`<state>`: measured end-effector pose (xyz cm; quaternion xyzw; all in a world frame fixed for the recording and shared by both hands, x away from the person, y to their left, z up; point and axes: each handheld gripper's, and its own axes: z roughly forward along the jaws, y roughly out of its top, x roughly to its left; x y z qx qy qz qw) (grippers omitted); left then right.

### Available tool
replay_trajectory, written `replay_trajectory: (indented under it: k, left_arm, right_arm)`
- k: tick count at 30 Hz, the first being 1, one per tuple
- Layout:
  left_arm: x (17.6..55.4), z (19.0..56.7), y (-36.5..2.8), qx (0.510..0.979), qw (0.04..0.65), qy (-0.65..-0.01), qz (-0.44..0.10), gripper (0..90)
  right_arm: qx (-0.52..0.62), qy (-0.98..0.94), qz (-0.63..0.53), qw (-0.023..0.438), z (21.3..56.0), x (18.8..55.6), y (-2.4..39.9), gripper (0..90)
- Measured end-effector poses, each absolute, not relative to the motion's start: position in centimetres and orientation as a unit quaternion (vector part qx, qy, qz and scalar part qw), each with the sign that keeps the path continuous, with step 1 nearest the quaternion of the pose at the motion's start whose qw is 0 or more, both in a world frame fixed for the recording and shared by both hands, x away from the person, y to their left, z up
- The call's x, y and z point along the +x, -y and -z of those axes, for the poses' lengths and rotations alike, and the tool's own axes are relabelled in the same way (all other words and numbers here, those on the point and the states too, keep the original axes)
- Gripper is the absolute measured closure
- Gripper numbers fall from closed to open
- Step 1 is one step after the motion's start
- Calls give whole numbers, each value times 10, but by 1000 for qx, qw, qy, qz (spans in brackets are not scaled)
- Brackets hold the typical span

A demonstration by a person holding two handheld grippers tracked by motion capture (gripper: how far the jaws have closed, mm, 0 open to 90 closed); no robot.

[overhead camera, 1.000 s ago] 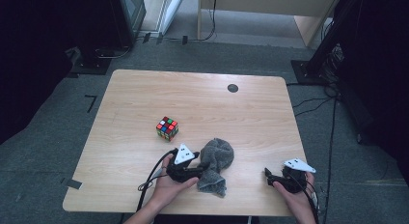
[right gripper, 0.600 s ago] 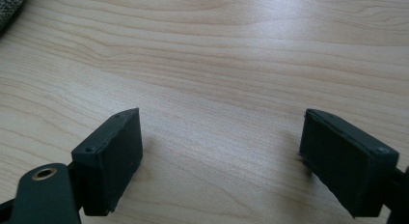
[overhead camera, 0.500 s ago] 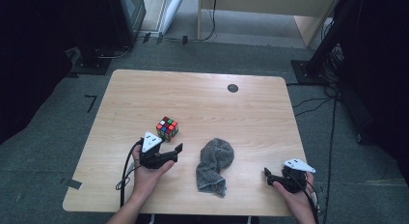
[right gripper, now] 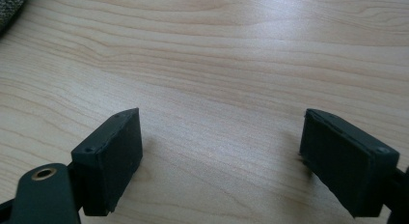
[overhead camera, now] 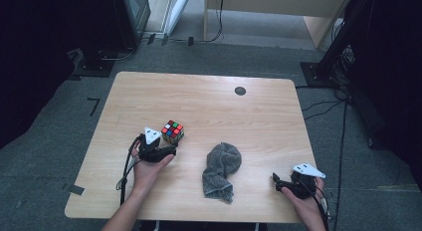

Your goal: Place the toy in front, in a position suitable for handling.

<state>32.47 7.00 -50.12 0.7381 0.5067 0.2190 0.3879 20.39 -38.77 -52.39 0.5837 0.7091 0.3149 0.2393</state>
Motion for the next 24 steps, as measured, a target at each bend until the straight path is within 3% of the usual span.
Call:
replay_trajectory:
  k: [24]
  left_arm:
    - [351,511,-50,770,324,-506,-216,342]
  right_arm:
    - [580,-717,-316,224,521,204,386,176]
